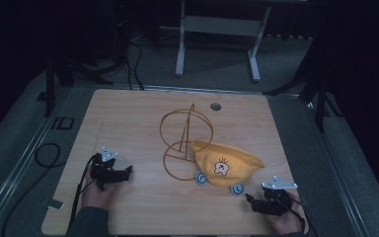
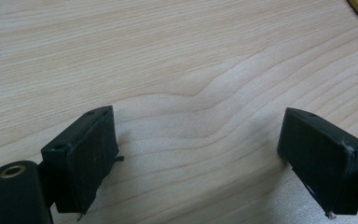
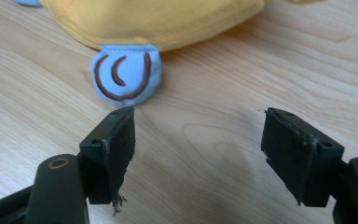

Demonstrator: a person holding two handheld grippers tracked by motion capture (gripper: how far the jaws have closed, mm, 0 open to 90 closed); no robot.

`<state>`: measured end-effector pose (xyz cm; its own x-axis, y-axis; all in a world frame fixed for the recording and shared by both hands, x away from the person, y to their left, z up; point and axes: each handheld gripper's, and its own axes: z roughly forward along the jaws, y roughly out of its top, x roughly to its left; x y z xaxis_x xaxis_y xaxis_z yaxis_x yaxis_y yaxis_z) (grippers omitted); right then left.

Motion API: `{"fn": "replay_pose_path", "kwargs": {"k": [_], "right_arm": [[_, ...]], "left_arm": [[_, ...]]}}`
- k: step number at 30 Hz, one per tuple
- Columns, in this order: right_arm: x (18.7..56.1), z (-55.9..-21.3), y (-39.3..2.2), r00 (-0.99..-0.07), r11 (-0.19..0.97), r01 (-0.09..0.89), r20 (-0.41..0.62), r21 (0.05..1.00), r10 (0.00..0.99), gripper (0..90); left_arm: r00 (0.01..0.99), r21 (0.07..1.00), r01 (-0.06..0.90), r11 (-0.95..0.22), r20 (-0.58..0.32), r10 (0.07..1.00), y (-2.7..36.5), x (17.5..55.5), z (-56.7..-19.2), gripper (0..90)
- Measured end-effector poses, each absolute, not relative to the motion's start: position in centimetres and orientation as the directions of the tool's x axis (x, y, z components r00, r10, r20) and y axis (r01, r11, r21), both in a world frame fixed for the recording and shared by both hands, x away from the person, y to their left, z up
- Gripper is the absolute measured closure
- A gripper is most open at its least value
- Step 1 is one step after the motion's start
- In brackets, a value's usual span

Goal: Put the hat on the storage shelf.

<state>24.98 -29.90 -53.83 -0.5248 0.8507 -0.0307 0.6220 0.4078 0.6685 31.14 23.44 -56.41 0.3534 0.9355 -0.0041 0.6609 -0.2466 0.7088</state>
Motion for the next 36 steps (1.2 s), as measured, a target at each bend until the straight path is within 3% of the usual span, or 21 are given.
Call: {"fn": "replay_pose_path", "kwargs": {"k": [24,36], "right_arm": [[25.7,-54.1,-25.4,-0.591,0.477,0.586,-0.059,0.655,0.805,27.3],[26.0,-54.7,-25.0,-0.567,0.458,0.603,-0.053,0.653,0.822,32.0]], "left_arm": [[0.353,0.709,0.661,-0.247,-0.004,0.936,23.4,31.1,-56.4,11.8],[0.352,0.709,0.661,-0.246,-0.004,0.936,23.4,31.1,-56.4,11.8]]}}
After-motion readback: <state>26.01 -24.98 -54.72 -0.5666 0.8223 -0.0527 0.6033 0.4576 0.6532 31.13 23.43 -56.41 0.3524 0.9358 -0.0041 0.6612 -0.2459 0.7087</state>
